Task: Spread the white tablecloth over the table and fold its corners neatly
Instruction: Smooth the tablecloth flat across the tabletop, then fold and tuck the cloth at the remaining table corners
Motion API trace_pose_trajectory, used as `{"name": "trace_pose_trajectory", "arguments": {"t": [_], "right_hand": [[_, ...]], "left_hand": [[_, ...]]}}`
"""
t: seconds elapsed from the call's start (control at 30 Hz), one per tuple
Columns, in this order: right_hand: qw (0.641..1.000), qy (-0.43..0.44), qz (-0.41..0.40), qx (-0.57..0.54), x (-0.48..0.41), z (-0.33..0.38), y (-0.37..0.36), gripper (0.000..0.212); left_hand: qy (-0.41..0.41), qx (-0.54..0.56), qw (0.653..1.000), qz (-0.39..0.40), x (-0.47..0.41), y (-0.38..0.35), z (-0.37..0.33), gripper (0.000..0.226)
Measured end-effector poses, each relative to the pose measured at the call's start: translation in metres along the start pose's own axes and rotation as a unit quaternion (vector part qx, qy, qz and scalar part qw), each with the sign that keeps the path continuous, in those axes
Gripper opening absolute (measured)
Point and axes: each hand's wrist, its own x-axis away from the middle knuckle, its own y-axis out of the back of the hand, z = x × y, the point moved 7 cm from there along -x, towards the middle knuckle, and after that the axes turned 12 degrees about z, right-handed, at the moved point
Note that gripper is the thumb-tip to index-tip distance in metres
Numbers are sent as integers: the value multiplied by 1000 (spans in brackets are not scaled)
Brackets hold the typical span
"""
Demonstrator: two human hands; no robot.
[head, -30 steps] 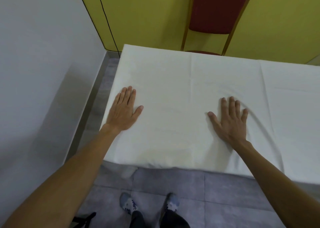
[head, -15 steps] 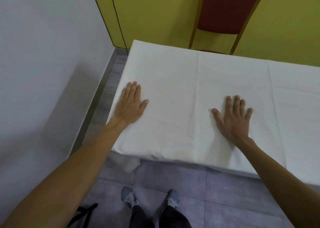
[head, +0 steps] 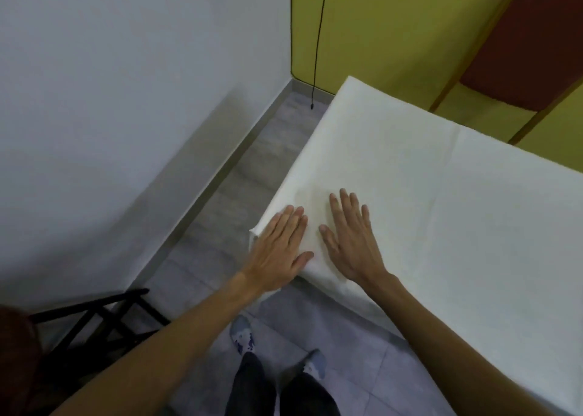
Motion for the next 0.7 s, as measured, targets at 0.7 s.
{"name": "trace_pose_trajectory", "arguments": {"t": [0.7], "right_hand": [[986, 123, 26, 108, -55, 85, -11, 71]], "left_hand": [[135, 273, 947, -107, 91, -31, 107, 53]]}}
